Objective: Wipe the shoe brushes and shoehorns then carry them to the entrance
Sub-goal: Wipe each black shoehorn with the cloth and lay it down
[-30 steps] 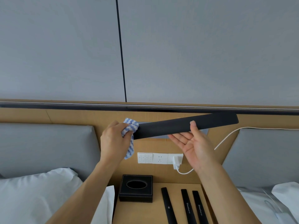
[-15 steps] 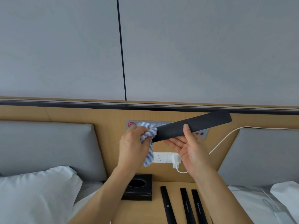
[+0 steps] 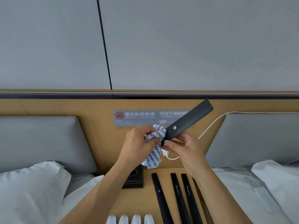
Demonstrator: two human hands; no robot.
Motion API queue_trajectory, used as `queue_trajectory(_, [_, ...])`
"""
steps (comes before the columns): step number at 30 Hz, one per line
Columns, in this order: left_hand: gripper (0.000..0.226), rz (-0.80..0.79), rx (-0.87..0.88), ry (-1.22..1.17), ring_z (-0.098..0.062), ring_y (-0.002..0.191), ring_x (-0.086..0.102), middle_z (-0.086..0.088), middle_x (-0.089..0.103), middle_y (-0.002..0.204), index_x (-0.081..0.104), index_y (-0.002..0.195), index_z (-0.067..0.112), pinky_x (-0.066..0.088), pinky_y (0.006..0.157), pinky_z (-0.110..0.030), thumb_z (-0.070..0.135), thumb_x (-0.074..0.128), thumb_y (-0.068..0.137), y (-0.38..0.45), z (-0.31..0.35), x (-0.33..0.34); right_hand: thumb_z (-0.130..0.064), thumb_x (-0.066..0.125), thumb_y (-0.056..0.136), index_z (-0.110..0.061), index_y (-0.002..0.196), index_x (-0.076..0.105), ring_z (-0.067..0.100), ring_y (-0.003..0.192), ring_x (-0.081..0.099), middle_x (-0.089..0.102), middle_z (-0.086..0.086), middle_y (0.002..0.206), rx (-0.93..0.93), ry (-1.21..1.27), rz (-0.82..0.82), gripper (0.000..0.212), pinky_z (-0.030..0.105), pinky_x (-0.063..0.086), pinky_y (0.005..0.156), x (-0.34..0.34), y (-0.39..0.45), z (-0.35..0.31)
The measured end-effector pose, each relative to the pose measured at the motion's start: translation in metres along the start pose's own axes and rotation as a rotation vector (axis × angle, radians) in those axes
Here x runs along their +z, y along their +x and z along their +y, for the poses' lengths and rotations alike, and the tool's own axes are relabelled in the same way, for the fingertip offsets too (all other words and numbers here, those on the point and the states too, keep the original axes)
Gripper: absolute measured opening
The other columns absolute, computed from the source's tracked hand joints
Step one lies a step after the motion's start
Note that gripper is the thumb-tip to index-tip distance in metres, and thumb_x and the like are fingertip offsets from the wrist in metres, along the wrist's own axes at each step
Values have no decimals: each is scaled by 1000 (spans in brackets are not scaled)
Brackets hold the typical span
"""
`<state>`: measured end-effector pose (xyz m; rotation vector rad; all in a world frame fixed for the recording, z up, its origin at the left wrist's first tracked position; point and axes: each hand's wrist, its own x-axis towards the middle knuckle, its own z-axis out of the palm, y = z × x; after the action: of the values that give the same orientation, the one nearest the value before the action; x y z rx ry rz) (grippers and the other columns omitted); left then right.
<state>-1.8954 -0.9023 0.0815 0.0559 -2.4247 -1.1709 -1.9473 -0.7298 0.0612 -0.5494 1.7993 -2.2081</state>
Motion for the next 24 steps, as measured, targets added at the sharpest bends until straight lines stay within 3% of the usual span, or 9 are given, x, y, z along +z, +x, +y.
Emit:
queue_trajectory(7, [17, -111, -12, 4, -3, 82, 64, 12, 69, 90, 74, 97, 25, 51, 71, -22, 16, 74, 83, -17, -9, 20, 4, 76, 82, -4, 115, 63, 26, 100, 73, 74, 9, 111, 76, -121, 82, 36, 40, 62, 82, -13, -21, 18])
queue_trajectory(10, [18, -142, -25, 38, -9, 85, 64, 7, 70, 95, 74, 101, 20, 50, 75, -25, 14, 73, 84, -24, -15, 30, -4, 82, 79, -11, 116, 65, 20, 100, 72, 74, 3, 110, 77, -260, 105, 41, 39, 60, 87, -20, -28, 25])
queue_trajectory(14, [16, -175, -62, 74, -10, 84, 62, 7, 70, 92, 73, 99, 18, 46, 73, -17, 12, 72, 83, -35, -27, 43, -16, 85, 77, -17, 109, 66, 12, 96, 71, 74, -3, 103, 118, -365, 128, 37, 33, 57, 89, -30, -39, 42])
queue_trajectory(16, [16, -209, -99, 84, -11, 84, 63, 5, 70, 92, 72, 99, 19, 49, 74, -23, 15, 72, 84, -41, -34, 50, -23, 86, 76, -22, 106, 66, 7, 93, 70, 74, -9, 100, 138, -431, 121, 35, 30, 57, 87, -34, -44, 51])
queue_trajectory(20, [9, -260, -168, 112, -10, 78, 64, 6, 69, 84, 71, 93, 20, 52, 69, -26, 17, 71, 85, -53, -55, 62, -38, 86, 71, -29, 102, 64, 6, 92, 70, 72, -14, 96, 200, -531, 89, 39, 37, 59, 88, -44, -55, 72])
queue_trajectory(24, [13, -280, -253, 138, -8, 80, 63, 8, 68, 87, 70, 99, 22, 46, 68, -16, 21, 72, 86, -65, -81, 73, -52, 80, 69, -38, 102, 58, 0, 94, 66, 69, -16, 98, 277, -725, 30, 42, 27, 58, 83, -55, -70, 99])
